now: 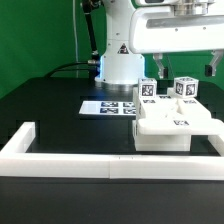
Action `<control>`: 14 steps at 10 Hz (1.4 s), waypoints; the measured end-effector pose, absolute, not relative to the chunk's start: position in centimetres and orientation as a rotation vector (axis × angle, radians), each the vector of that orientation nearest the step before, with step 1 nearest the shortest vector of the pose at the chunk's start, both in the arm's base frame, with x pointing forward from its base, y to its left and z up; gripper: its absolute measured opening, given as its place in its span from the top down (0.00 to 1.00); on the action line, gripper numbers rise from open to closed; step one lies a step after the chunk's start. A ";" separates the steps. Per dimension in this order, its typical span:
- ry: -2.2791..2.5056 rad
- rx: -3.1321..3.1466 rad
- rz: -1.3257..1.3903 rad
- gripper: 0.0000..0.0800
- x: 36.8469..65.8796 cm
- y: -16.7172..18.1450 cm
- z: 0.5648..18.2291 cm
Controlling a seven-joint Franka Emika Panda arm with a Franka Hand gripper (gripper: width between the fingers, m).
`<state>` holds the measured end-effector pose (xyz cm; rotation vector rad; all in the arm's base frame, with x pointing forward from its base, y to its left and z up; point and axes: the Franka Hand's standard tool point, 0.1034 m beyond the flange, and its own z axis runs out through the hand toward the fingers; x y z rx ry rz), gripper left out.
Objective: Assemble chair
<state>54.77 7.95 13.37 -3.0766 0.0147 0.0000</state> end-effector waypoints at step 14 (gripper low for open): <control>-0.539 -3.068 0.000 0.65 54.7 7.8 12.8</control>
Offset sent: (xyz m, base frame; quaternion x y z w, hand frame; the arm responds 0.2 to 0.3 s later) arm 0.0064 0.0126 -0.0038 -0.0010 0.0052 -0.2128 0.9771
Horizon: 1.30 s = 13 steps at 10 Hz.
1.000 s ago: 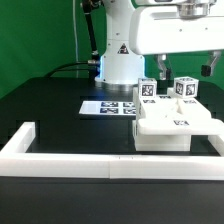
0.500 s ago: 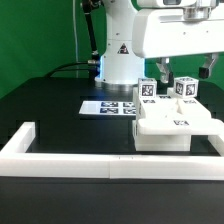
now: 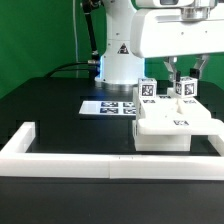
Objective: Assemble chair
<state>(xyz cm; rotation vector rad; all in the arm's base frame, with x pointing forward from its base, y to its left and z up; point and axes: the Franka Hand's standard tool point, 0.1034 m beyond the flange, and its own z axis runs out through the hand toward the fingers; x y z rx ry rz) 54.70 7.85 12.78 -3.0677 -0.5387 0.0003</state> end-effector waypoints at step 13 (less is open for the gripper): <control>1.125 -2.907 0.023 0.64 54.7 7.9 12.8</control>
Offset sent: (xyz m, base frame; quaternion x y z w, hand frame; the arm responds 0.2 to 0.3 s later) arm 0.0000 0.0000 0.0000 0.0000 0.0000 0.1938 0.9810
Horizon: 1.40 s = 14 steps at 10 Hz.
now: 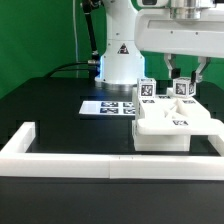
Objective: Assemble chair
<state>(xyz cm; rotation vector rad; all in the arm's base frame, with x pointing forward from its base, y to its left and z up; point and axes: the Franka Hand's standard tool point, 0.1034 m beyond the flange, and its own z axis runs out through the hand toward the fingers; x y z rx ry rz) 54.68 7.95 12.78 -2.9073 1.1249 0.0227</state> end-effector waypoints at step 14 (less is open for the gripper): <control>2.322 -2.074 0.062 0.64 54.6 8.6 12.6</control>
Offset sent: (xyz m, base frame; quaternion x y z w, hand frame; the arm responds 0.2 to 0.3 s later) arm 0.0000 0.0000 0.0000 0.0000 0.0000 0.1938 0.9810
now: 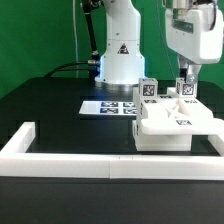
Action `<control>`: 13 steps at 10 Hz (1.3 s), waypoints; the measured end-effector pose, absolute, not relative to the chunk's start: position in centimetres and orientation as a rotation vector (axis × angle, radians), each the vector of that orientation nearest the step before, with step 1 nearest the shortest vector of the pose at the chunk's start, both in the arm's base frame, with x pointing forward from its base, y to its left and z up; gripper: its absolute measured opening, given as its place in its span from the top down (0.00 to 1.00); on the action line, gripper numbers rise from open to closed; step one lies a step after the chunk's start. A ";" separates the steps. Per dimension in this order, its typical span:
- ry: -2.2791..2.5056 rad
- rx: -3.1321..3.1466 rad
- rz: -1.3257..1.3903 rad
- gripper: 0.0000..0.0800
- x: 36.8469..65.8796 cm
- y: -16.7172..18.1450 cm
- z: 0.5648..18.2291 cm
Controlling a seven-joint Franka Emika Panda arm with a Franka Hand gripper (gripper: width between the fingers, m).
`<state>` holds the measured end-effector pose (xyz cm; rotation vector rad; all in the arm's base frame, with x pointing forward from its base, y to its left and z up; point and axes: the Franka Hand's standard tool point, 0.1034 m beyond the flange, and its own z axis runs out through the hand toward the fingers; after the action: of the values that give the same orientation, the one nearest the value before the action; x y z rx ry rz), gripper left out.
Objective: Assemble chair
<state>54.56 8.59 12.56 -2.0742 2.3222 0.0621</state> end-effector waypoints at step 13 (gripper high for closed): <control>0.963 -2.944 0.017 0.19 54.7 9.3 12.5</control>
Offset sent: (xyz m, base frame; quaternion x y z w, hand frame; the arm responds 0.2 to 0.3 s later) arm -0.0035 0.0002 -0.0018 -0.0026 -0.0044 -0.0687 0.9976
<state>54.66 9.25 12.53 -2.9437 0.9626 0.0174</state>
